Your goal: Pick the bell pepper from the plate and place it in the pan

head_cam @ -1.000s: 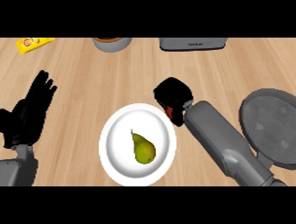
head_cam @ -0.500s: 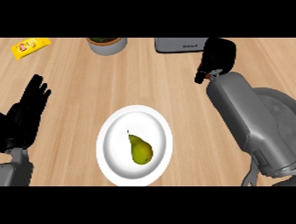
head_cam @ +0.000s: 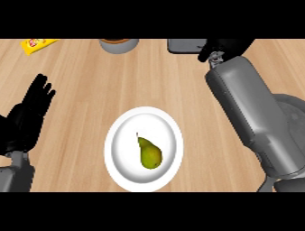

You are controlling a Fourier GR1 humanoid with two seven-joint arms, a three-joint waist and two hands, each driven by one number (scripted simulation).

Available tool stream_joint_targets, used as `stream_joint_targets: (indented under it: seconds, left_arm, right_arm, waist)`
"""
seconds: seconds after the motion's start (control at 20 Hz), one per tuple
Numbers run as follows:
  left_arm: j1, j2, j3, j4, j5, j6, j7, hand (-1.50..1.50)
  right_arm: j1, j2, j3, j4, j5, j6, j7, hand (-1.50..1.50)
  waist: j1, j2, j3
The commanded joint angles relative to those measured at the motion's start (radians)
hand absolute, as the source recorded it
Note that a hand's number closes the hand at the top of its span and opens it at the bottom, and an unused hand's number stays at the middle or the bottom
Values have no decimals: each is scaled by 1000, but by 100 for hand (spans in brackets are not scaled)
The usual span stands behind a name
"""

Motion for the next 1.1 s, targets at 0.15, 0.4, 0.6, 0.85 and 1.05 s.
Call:
stream_joint_targets:
  seconds: [0.15,0.4,0.6,0.85,1.05]
  left_arm:
    - [-14,-14,-4,14,-25,26,6,0]
    - [5,-14,-10,-26,-18,13,20,0]
    - [11,-17,-15,-76,-28,31,54,0]
    - [-12,-35,-3,-13,-22,3,-11,0]
    - [-25,-31,-3,-5,-23,-4,19,0]
  right_arm:
    - [139,-92,-58,-232,72,55,159,150]
    - [352,-178,-138,-437,60,29,67,150]
    - [502,-226,-201,-644,41,66,23,150]
    - [698,-259,-316,-726,-36,-25,-113,150]
    - [850,-225,-368,-674,-114,-227,-256,150]
  waist:
    - [-16,3,2]
    - [-9,6,2]
    - [5,8,2]
    - [20,16,2]
    - [23,17,2]
